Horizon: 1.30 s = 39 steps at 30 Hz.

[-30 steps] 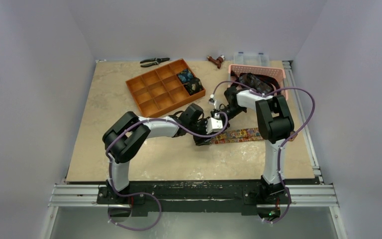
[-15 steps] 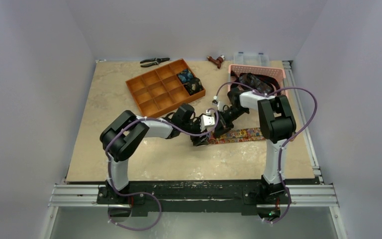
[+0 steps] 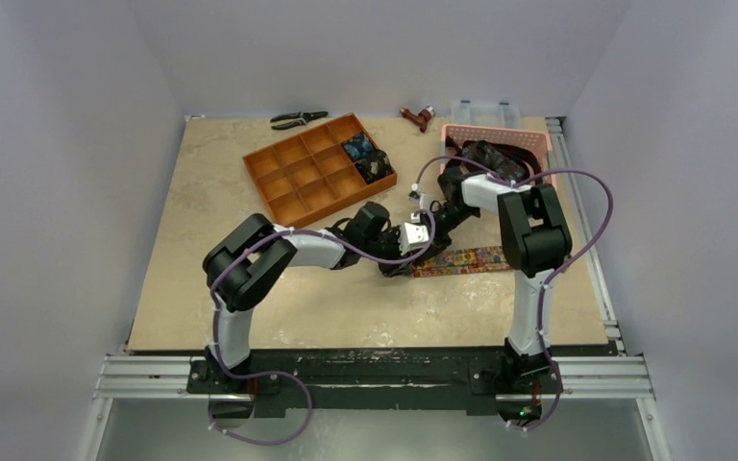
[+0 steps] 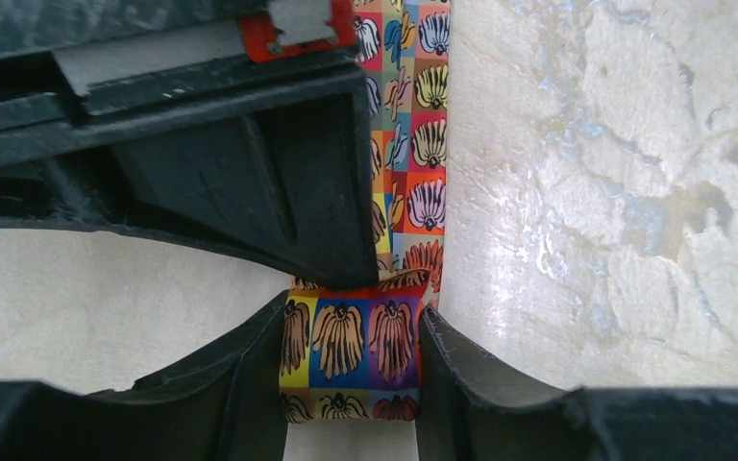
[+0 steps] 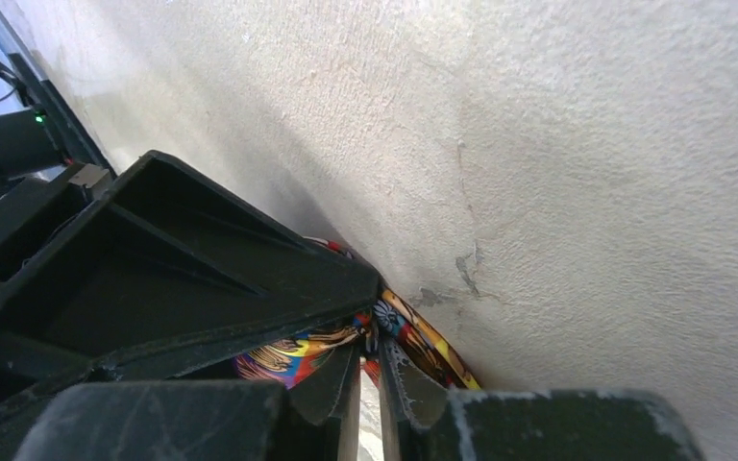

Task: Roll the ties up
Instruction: Roll the tie at the center of the board.

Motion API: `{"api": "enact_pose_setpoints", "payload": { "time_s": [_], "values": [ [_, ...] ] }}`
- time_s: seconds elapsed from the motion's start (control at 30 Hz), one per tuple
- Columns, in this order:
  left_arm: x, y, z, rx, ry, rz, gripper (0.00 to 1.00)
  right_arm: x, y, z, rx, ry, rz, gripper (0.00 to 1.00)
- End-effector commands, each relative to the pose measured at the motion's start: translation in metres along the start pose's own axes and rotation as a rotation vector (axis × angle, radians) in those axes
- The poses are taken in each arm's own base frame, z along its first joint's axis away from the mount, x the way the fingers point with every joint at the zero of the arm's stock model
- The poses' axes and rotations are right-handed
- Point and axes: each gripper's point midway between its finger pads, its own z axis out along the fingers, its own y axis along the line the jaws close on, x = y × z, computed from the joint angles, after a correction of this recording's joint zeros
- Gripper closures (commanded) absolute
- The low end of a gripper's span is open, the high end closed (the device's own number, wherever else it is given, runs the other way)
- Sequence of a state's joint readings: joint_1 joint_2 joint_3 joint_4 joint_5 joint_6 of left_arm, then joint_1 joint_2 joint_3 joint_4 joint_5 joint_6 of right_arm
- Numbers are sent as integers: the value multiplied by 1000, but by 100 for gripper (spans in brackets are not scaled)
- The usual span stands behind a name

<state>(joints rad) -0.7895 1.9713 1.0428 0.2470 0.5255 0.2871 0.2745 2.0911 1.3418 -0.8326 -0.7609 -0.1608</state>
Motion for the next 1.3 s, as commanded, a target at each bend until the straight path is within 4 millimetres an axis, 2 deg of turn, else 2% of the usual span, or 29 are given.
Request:
{"api": "enact_pose_setpoints", "payload": {
  "time_s": [0.0,0.1,0.23,0.33,0.43,0.5,0.57,0.6,0.63,0.7,0.8,0.9,1.0,1.1,1.27],
  "values": [
    [67,-5,-21,-28,254,45,69,-27,-2,-24,47,-73,-100,79],
    [77,-4,-26,-38,299,73,69,-26,17,-42,-33,-74,-115,66],
    [86,-7,-26,-33,359,73,69,-9,52,-45,-186,-46,-72,50],
    [86,-8,-23,-35,376,70,67,-3,64,-33,-235,-23,-48,50],
    [85,-9,-21,-42,386,72,66,-6,63,-20,-238,-19,-23,54],
    [86,-10,-21,-42,393,74,66,-9,58,-14,-215,-17,-11,57],
    [87,-11,-21,-45,400,76,66,-11,49,-10,-181,-17,-5,65],
    [88,-12,-22,-44,405,74,66,-10,46,-9,-166,-13,-6,73],
    [88,-11,-22,-46,406,74,66,-8,42,-8,-150,-5,-5,85],
    [88,-11,-22,-50,402,65,63,1,31,-6,-108,24,-12,100],
    [79,-13,-20,-30,358,55,50,16,3,-2,-17,56,-21,100],
    [60,-18,-19,18,260,40,39,21,-27,1,79,63,-11,100],
    [32,-20,-16,55,127,56,37,18,-49,-2,163,53,1,100],
    [12,-23,-14,84,42,62,36,13,-61,-3,215,47,-2,100],
    [-6,-20,-5,77,-44,24,35,8,-74,-2,270,37,2,100]
  ]
}}
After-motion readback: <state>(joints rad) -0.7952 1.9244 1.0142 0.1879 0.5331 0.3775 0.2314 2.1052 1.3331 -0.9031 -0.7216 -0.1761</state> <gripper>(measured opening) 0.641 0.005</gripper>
